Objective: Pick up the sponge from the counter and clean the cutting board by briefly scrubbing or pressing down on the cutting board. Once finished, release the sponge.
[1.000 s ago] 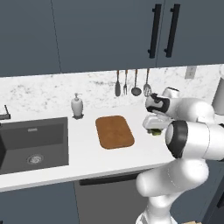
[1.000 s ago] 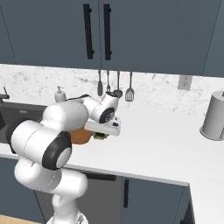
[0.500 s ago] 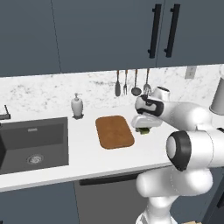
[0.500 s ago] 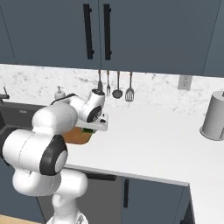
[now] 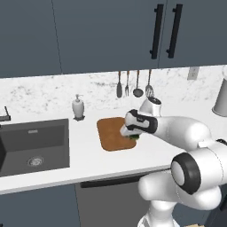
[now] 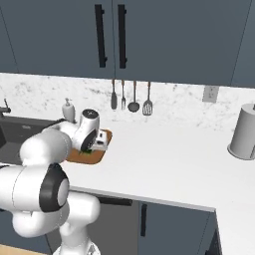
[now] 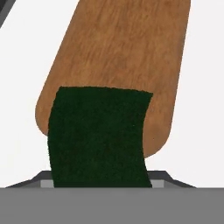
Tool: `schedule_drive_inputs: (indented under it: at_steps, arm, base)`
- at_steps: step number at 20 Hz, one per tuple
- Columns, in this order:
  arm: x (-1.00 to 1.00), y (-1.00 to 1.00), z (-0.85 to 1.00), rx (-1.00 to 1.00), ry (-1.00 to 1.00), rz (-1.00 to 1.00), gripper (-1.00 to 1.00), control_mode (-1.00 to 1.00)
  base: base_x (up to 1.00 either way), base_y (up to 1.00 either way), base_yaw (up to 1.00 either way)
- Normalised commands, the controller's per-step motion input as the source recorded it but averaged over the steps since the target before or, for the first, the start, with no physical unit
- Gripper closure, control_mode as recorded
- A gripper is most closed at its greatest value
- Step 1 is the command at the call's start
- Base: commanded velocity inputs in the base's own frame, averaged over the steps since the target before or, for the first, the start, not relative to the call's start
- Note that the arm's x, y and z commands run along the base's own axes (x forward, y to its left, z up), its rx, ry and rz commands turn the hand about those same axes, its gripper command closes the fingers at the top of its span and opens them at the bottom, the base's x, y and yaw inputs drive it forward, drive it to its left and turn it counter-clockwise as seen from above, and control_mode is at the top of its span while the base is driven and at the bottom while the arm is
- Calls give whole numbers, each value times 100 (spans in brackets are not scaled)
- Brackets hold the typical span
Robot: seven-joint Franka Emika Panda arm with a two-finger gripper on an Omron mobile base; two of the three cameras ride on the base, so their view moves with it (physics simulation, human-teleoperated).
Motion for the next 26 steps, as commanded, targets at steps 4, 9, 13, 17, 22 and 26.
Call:
schedule_drive_inputs:
  at_steps: [4,9,13,17,22,26]
  arm:
    - [0,0,-6,0,-1,0,100,-100]
    - [2,10,-26,0,-10,-5,100,-100]
    - [13,16,-31,0,-12,-10,100,-100]
    - [16,2,-22,0,-7,-7,100,-100]
    - [15,0,-14,0,-1,-4,100,-100]
    - [13,0,-17,0,0,-3,100,-100]
  base:
    - [0,0,0]
    - [0,0,0]
    - [0,0,0]
    - [0,0,0]
    - [0,0,0]
    - [0,0,0]
